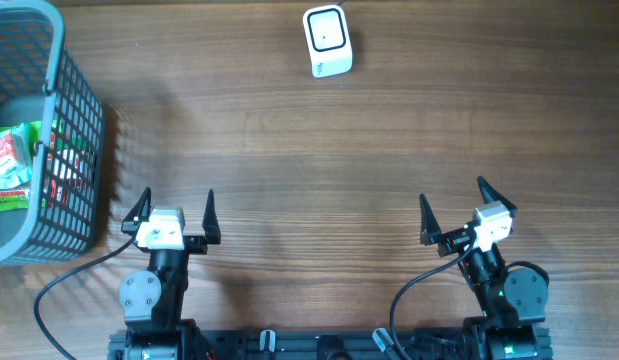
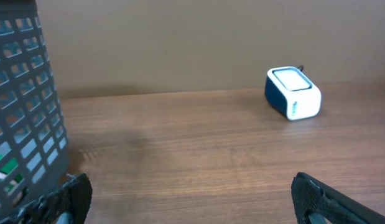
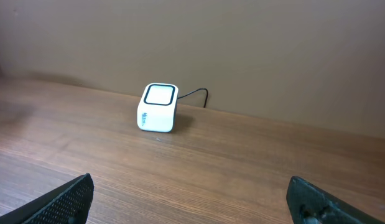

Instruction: Scan the item barcode

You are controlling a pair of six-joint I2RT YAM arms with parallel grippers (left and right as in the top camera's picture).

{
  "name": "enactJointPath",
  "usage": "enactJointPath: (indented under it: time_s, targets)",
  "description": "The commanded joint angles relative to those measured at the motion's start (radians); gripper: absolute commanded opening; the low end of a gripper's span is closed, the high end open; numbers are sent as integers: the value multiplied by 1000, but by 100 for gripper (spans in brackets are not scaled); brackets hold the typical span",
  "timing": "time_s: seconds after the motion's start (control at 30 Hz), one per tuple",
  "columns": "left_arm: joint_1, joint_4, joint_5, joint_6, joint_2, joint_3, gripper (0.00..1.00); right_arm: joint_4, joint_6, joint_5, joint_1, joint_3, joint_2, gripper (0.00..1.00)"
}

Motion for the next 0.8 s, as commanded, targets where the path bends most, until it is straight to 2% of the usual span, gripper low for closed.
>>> enactJointPath:
  time_s: [0.0, 0.1, 0.17, 0.27, 0.43, 0.53, 0.57, 0.6, 0.67, 0.77]
  targets:
    - [-4, -10, 64, -208, -6, 21, 100, 1, -6, 5, 4, -1, 4, 100]
    - [-4, -127, 106, -377, -2, 126, 100, 1, -6, 5, 4, -1, 4, 100]
    - [-4, -290, 125, -460, 34, 286, 100, 1, -6, 5, 4, -1, 4, 100]
    - [-4, -446, 123, -475, 121, 490, 100, 1, -6, 5, 4, -1, 4, 100]
    - [-4, -827, 124, -473, 502, 1023, 100, 1, -6, 4, 4, -1, 4, 100]
    - [-4, -1147, 120, -404, 814, 1397, 100, 1, -6, 4, 4, -1, 4, 100]
    - [-4, -1206, 120, -386, 905, 1504, 100, 1, -6, 4, 4, -1, 4, 100]
    - [-4, -1229, 120, -385, 1048, 1656, 100, 1, -6, 5, 4, -1, 4, 100]
    - [-4, -1180, 123, -384, 1167, 1739, 100, 1, -6, 5, 4, -1, 4, 100]
    - [19, -1063, 117, -192, 1236, 1765, 100, 1, -6, 5, 4, -1, 4, 100]
